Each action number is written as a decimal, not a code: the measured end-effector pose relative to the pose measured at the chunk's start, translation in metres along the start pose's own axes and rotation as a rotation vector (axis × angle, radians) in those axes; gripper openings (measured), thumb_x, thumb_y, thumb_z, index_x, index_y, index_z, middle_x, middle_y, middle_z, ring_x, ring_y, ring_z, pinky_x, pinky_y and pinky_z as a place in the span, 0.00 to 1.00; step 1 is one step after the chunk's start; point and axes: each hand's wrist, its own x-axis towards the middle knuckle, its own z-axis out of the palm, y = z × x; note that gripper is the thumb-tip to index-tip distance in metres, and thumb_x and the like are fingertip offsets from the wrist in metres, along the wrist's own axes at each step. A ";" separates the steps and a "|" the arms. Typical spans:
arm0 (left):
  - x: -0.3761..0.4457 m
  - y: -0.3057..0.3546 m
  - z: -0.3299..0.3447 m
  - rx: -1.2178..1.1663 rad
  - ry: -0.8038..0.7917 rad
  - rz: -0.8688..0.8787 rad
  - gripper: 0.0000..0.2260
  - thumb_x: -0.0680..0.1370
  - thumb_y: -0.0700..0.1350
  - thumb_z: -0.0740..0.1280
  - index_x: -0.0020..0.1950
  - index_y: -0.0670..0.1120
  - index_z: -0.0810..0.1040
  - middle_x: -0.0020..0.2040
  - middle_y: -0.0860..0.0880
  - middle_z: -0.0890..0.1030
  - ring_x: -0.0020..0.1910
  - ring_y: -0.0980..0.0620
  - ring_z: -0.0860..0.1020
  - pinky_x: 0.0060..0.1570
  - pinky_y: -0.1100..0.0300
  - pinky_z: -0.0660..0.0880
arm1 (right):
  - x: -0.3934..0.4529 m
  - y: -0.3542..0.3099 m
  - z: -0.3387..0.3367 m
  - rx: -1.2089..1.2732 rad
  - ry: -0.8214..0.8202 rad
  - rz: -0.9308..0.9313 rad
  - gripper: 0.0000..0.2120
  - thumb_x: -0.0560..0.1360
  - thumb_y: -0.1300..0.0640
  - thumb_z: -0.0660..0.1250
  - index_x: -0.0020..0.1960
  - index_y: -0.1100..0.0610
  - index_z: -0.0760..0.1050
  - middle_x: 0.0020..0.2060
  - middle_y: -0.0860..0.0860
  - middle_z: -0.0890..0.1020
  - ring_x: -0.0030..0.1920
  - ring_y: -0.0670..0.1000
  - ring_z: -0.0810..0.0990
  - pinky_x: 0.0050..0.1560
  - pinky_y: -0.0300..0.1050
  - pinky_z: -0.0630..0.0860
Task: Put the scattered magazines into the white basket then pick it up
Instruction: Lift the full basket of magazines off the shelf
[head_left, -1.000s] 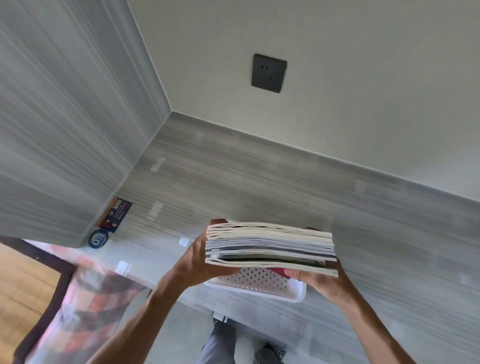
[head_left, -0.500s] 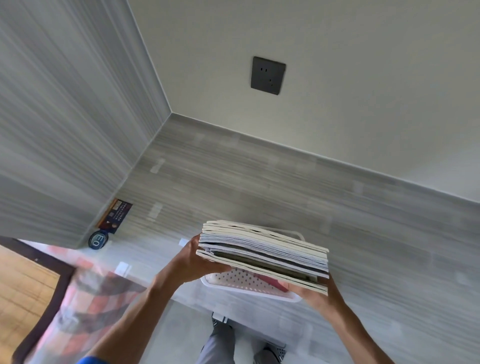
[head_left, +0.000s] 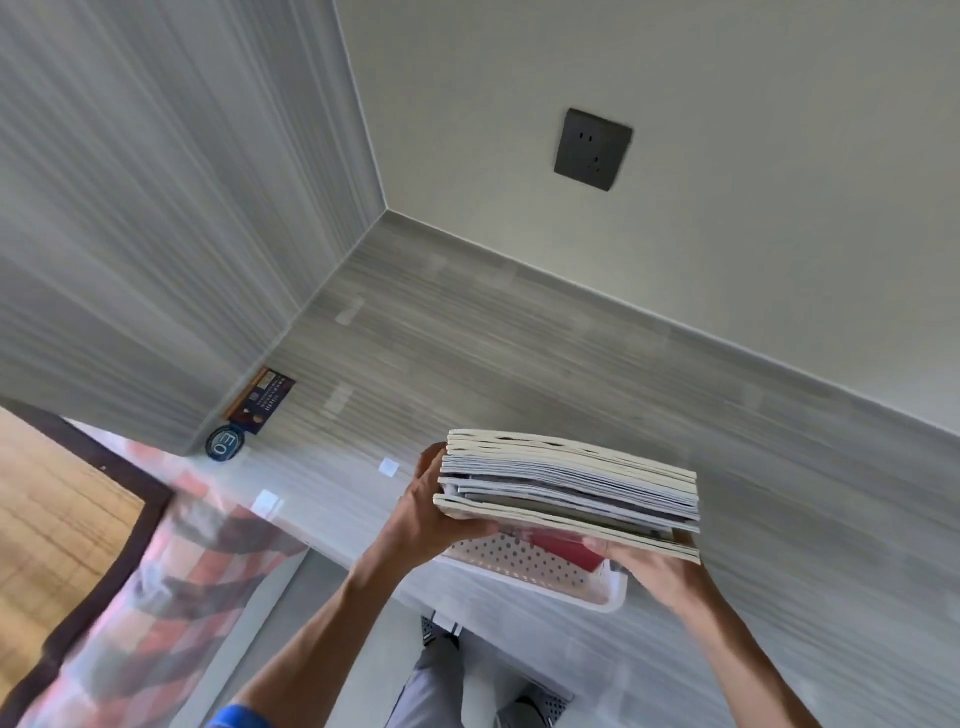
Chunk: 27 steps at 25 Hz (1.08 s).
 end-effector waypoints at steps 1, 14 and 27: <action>-0.003 0.004 0.001 -0.017 0.043 0.001 0.34 0.63 0.49 0.83 0.66 0.45 0.76 0.61 0.43 0.79 0.64 0.35 0.74 0.61 0.39 0.74 | -0.001 -0.005 0.000 -0.003 0.014 -0.014 0.27 0.59 0.36 0.77 0.54 0.49 0.84 0.50 0.42 0.85 0.45 0.38 0.84 0.42 0.26 0.76; -0.054 0.004 -0.006 -0.142 0.383 -0.095 0.38 0.59 0.58 0.82 0.66 0.58 0.73 0.64 0.63 0.74 0.66 0.50 0.72 0.57 0.46 0.77 | 0.026 -0.077 0.014 -0.071 -0.160 -0.198 0.22 0.63 0.66 0.80 0.53 0.50 0.81 0.47 0.48 0.88 0.47 0.51 0.87 0.44 0.54 0.84; -0.082 -0.044 -0.180 -0.376 0.672 -0.301 0.34 0.60 0.48 0.83 0.63 0.44 0.77 0.58 0.43 0.82 0.56 0.44 0.82 0.54 0.41 0.79 | 0.099 -0.243 0.184 -0.157 -0.468 -0.376 0.26 0.60 0.67 0.80 0.55 0.50 0.81 0.52 0.51 0.87 0.55 0.52 0.85 0.54 0.52 0.81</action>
